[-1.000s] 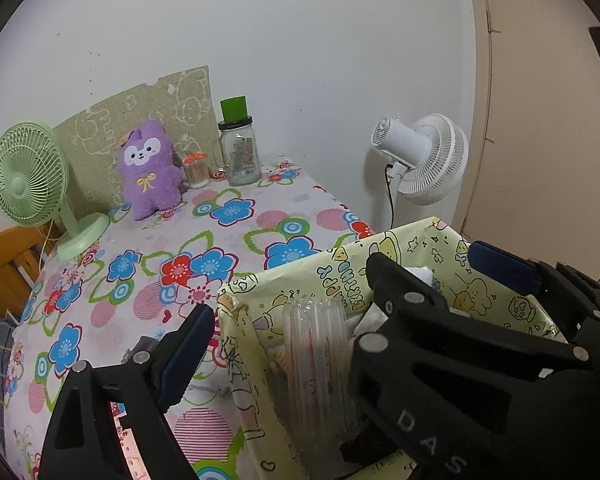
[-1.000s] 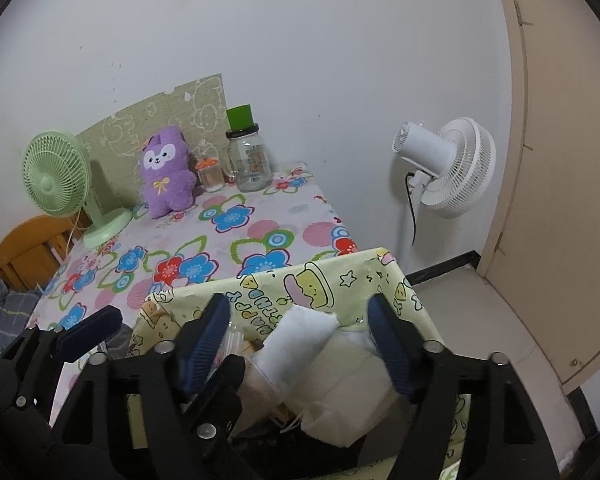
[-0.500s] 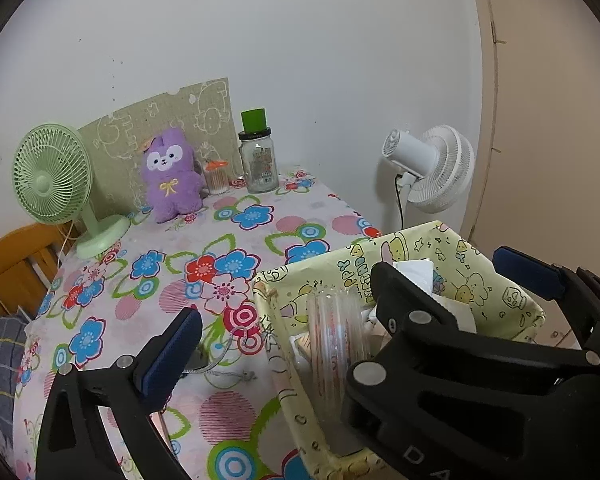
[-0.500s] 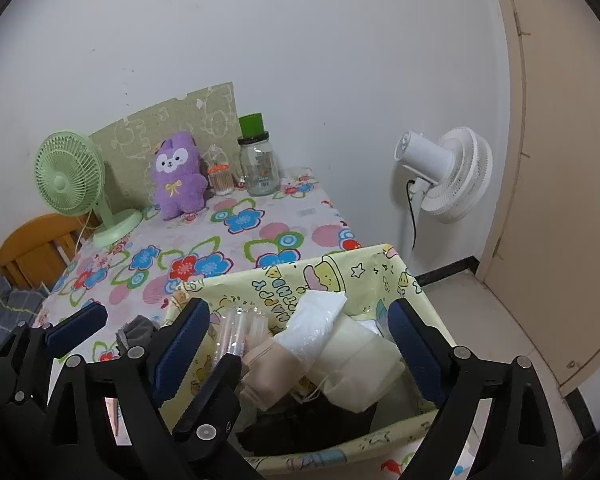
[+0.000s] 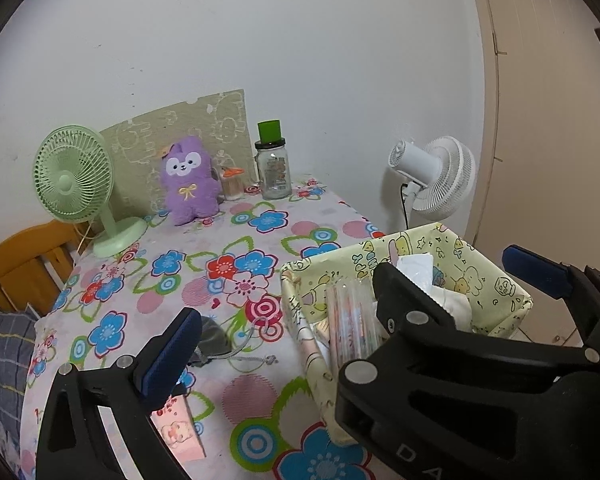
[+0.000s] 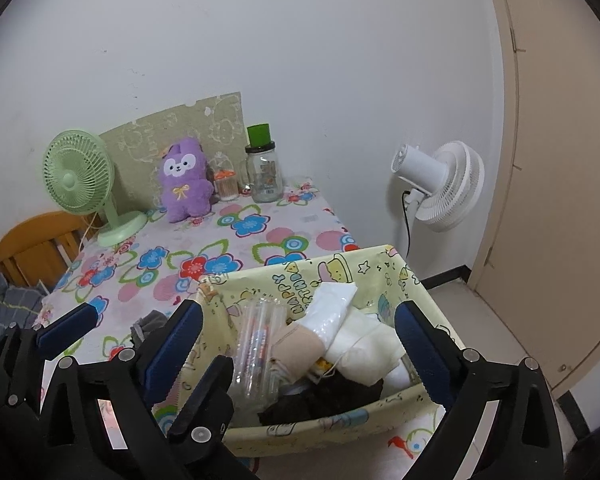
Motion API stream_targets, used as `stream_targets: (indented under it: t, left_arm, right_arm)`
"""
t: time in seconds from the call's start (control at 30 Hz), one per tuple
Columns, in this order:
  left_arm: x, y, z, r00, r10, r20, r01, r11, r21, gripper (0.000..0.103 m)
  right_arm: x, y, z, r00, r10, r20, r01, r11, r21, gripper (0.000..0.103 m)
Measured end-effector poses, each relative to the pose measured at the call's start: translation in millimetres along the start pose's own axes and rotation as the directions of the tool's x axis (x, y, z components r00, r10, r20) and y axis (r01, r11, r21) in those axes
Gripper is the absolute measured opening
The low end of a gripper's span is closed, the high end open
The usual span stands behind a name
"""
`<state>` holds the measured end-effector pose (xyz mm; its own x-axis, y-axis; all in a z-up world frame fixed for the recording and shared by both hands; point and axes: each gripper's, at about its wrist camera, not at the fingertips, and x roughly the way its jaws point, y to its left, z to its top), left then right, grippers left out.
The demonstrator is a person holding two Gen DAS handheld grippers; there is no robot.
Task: Organize soft objects
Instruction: 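Withdraw both open tools from the box toward the pink packet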
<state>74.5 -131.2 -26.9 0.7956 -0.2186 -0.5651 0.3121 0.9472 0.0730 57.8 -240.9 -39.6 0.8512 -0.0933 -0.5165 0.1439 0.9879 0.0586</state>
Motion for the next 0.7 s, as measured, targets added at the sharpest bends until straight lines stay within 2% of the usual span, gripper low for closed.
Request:
stream_targets:
  t: [0.33, 0.7]
  left_arm:
    - [-15.4, 16.6, -11.3, 1.000, -0.027, 0.002, 0.027, 0.999, -0.021, 0.101]
    - [-26.4, 46.4, -27.0, 1.000, -0.011, 0.003, 0.011, 0.999, -0.047, 0.101]
  right_arm:
    - [-16.5, 21.8, -8.0, 1.000, -0.005, 0.011, 0.005, 1.000, -0.026, 0.098]
    - [-24.9, 56.6, -17.9, 1.000, 0.018, 0.006, -0.017, 0.998, -0.064, 0.098]
